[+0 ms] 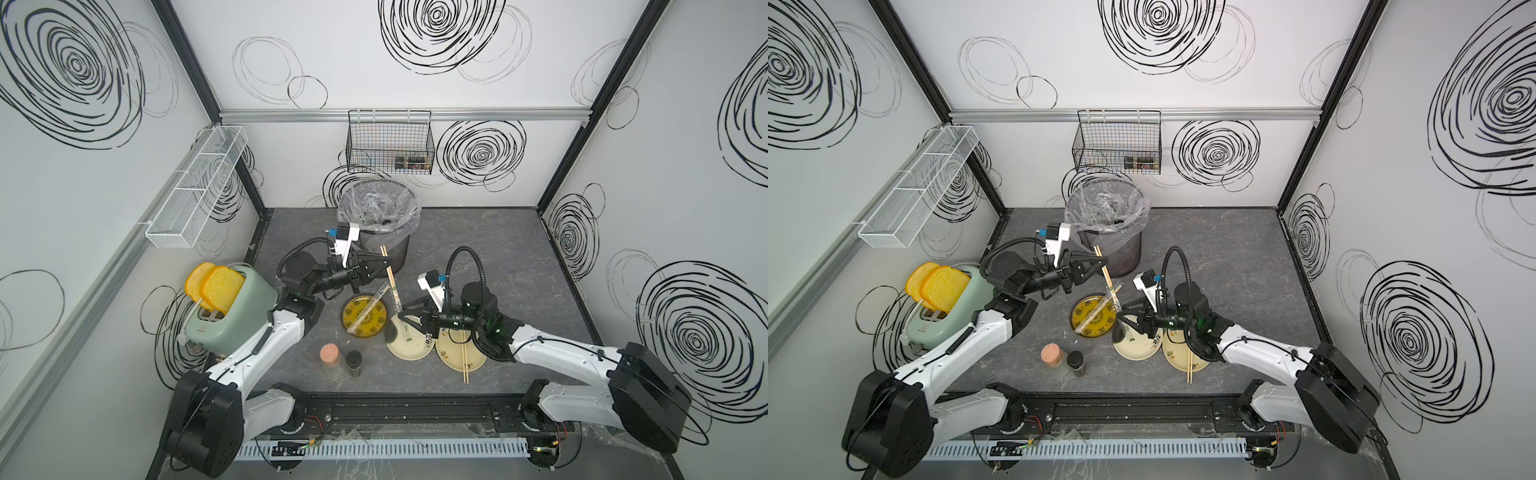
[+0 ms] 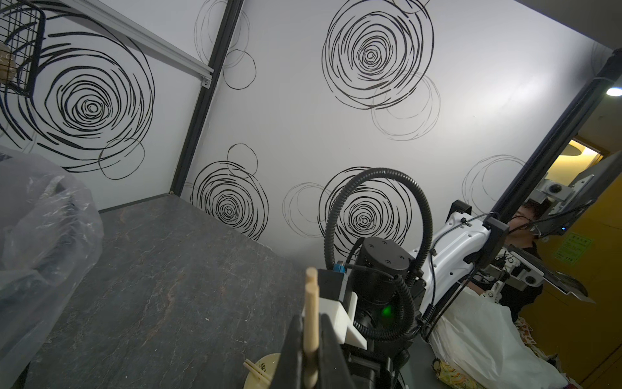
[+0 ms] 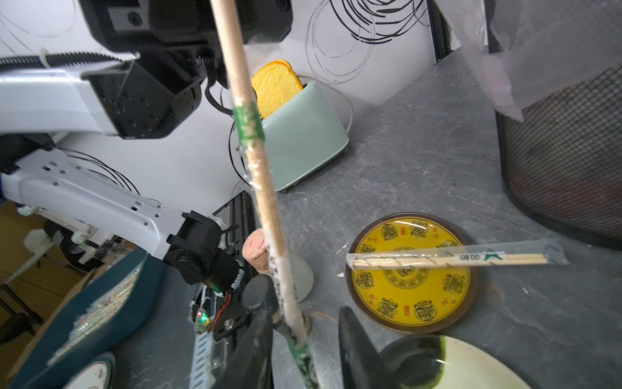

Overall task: Remove the packaging of disposable chopsticks
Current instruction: Remove the packet bag from the disposable chopsticks.

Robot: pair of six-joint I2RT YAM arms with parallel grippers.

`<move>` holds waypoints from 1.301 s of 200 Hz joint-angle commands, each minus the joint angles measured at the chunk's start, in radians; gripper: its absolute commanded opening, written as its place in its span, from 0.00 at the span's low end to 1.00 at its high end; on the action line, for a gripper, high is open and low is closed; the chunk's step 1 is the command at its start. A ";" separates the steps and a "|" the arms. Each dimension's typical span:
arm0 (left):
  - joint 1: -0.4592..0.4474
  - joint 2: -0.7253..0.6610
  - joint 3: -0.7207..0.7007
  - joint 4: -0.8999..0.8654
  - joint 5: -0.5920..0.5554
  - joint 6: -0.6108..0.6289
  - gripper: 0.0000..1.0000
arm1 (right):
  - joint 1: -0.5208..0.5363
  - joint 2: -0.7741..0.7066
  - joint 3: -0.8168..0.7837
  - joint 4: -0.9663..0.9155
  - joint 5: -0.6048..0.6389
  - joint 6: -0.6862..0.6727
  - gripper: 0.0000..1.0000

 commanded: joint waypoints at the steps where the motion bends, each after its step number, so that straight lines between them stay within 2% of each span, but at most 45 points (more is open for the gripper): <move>1: 0.007 0.003 -0.005 0.075 0.021 -0.019 0.00 | -0.003 0.022 0.003 0.000 -0.031 -0.001 0.23; 38: 0.007 0.004 -0.005 0.075 0.021 -0.020 0.00 | -0.002 0.023 -0.055 0.032 -0.048 0.030 0.14; 99: 0.007 0.008 -0.006 0.082 0.021 -0.026 0.00 | 0.000 -0.004 -0.099 0.044 -0.030 0.045 0.10; 108: 0.007 0.009 -0.006 0.082 0.020 -0.026 0.00 | 0.000 -0.003 -0.094 0.042 -0.029 0.042 0.14; 121: 0.006 0.009 -0.006 0.084 0.022 -0.027 0.00 | 0.000 -0.004 -0.085 0.037 -0.025 0.038 0.32; 146: 0.004 0.009 -0.006 0.084 0.022 -0.026 0.00 | -0.004 -0.021 -0.063 -0.009 -0.016 0.017 0.48; 176: 0.002 0.014 -0.006 0.084 0.027 -0.026 0.00 | -0.041 -0.094 -0.042 -0.077 -0.026 -0.008 0.53; 208: -0.016 0.021 -0.003 0.084 0.038 -0.025 0.00 | -0.145 -0.165 0.017 -0.060 -0.144 0.071 0.58; 229: -0.026 0.029 -0.001 0.088 0.045 -0.028 0.00 | -0.173 -0.150 0.085 -0.061 -0.189 0.084 0.64; 260: -0.043 0.036 0.000 0.091 0.053 -0.029 0.00 | -0.178 -0.048 0.219 -0.108 -0.297 0.063 0.63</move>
